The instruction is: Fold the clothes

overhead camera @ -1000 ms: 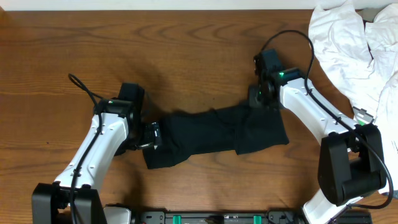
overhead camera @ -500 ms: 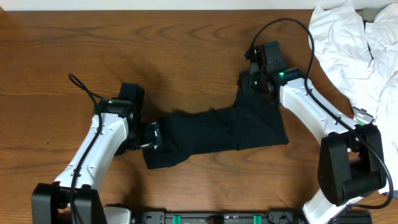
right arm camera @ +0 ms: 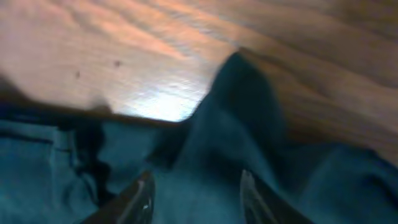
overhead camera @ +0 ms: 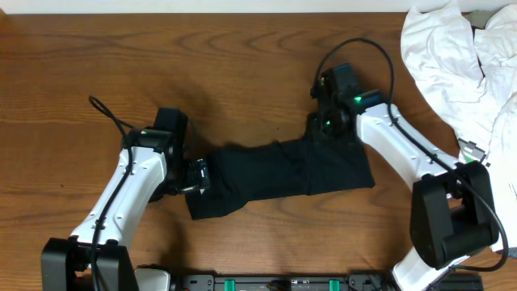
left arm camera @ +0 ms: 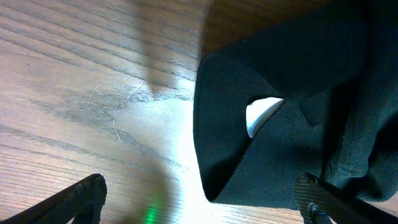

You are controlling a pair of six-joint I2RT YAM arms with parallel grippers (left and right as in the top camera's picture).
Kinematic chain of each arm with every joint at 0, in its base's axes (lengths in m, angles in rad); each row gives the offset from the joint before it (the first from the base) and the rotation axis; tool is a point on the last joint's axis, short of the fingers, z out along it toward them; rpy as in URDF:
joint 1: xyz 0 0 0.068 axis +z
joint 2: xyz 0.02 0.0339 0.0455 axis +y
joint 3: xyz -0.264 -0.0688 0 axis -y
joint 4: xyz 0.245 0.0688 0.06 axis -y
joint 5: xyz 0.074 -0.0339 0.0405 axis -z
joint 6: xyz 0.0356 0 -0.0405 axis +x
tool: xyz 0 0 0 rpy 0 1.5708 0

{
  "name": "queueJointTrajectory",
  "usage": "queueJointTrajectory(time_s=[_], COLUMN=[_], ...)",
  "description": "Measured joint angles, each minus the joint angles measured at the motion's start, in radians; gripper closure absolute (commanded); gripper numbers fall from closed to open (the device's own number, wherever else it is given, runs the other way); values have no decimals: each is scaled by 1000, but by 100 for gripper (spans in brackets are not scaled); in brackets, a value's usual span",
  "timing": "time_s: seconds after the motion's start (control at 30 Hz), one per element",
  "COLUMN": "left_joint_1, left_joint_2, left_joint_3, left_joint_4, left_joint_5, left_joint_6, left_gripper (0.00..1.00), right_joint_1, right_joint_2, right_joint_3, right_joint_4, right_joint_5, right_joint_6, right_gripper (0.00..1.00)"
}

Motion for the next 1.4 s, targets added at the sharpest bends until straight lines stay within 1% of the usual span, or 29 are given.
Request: queueJointTrajectory(time_s=[0.07,0.17,0.37,0.43,0.5,0.53,0.6,0.63,0.67,0.83,1.17,1.3,1.4], left_joint_1=[0,0,0,0,0,0,0,0,0,0,0,0,0], left_joint_2=[0,0,0,0,0,0,0,0,0,0,0,0,0], left_joint_3=[0,0,0,0,0,0,0,0,0,0,0,0,0], left_joint_4=[0,-2,-4,-4,-4,-4,-4,-4,-4,-4,-4,0,0], left_joint_5=[0,0,0,0,0,0,0,0,0,0,0,0,0], left_joint_6=[0,0,0,0,0,0,0,0,0,0,0,0,0], left_gripper=[2,2,2,2,2,2,2,2,2,2,2,2,2], right_joint_1=[22,49,51,51,51,51,51,51,51,51,53,76,92], right_joint_2=[0,0,0,0,0,0,0,0,0,0,0,0,0], right_joint_3=[-4,-19,-84,-103,-114,-117,-119,-119,-119,-119,-119,-119,-119], right_joint_4=[0,0,1,4,10,12,13,18,21,40,62,65,66], right_joint_5=[12,42,106,116,123,126,128,128,127,115,78,80,96], right_joint_6=[-3,4,47,54,58,64,69,71,71,76,77,77,87], right_gripper=[65,67,71,76,83,84,82,77,75,68,69,70,73])
